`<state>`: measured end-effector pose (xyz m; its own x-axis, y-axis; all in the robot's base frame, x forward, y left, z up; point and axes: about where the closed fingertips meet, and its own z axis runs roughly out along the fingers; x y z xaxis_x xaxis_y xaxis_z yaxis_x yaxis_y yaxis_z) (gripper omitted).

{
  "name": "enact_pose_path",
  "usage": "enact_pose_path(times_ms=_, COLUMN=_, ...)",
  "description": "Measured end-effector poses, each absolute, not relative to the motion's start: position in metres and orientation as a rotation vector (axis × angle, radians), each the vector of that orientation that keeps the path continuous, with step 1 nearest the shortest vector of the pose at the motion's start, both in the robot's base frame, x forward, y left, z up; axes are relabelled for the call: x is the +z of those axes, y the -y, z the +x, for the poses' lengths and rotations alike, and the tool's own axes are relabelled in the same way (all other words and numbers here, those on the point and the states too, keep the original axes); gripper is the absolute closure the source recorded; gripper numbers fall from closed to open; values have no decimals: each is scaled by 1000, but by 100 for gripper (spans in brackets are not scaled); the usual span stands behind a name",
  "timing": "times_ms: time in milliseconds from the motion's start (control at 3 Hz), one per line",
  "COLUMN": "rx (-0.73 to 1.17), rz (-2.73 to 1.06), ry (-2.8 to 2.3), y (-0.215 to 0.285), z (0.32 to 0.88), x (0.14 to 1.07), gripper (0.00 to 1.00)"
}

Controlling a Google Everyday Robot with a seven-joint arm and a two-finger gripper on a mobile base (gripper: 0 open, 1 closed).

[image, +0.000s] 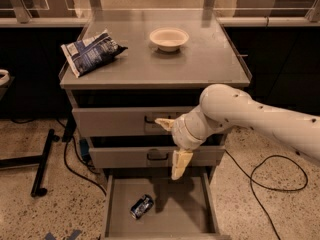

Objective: Pick pepsi can from bottom drawer and place on counter

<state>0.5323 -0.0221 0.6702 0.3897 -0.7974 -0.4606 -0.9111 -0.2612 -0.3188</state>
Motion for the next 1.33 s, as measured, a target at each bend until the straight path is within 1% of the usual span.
enact_pose_path(times_ms=333, rx=227, rz=-2152, ry=-1477, y=21, z=534, x=673, gripper=0)
enact_pose_path(times_ms=667, rx=230, rz=-2269, ry=-1435, y=16, z=542, x=650, gripper=0)
enact_pose_path(times_ms=1333, rx=379, rz=-2457, ry=-1349, y=10, z=544, x=546, gripper=0)
